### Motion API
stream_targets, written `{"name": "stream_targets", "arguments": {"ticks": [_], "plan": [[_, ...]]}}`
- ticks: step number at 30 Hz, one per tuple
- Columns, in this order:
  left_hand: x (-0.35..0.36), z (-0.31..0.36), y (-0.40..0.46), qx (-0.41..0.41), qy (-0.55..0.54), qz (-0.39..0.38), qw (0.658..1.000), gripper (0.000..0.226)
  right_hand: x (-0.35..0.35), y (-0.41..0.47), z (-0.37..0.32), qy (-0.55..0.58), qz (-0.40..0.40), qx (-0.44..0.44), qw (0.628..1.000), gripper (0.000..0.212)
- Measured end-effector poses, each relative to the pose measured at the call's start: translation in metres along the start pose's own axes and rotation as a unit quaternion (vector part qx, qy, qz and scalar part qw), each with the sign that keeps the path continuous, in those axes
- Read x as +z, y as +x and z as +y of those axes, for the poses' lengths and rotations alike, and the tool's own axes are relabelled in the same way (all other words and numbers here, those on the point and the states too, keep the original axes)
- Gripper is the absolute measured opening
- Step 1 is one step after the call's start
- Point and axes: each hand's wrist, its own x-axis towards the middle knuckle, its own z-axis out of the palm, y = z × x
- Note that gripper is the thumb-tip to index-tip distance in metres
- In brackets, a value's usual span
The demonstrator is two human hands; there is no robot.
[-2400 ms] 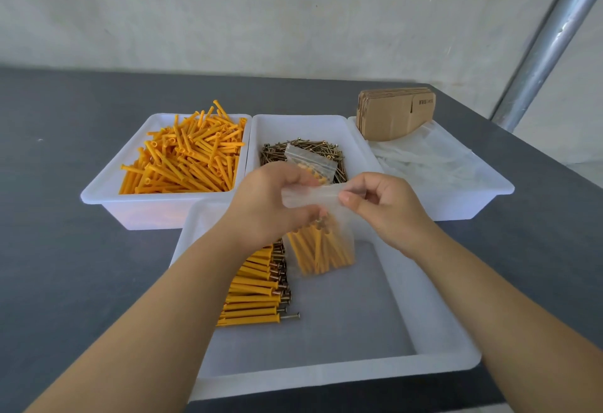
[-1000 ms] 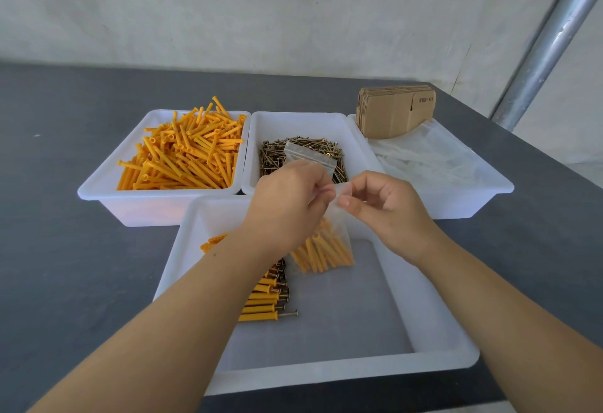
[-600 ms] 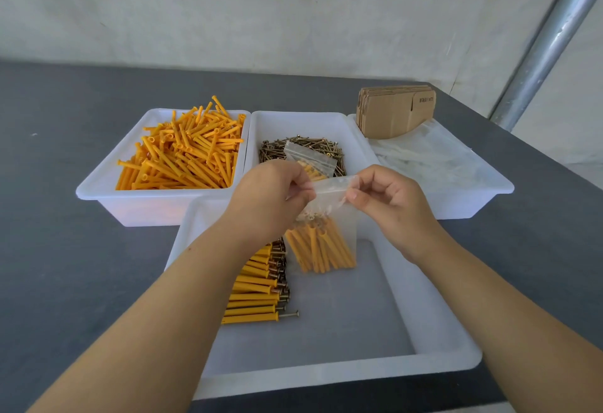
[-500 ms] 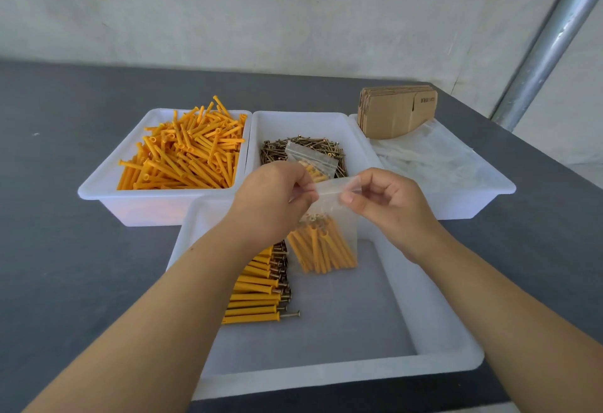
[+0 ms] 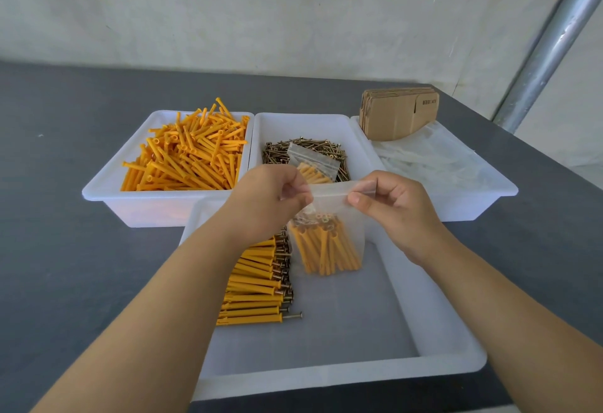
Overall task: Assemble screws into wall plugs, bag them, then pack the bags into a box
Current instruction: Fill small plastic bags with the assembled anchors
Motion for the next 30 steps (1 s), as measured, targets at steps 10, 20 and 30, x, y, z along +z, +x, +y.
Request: {"name": "stream_targets", "arguments": {"ticks": [10,20,30], "plan": [[-0.012,-0.019,0.001,-0.083,-0.078,-0.017,0.993,0.013,-0.001,-0.001,-0.001,0.029,0.008,0.017,0.999,0.007],[-0.012,-0.020,0.003,-0.097,-0.072,0.001,0.993,0.014,0.000,0.000,-0.006,0.045,0.008,0.034,0.998,0.017],[0.009,-0.010,0.000,-0.109,-0.355,-0.066,0.926,0.019,-0.004,0.001,-0.016,0.177,-0.031,0.087,0.980,0.008]]}}
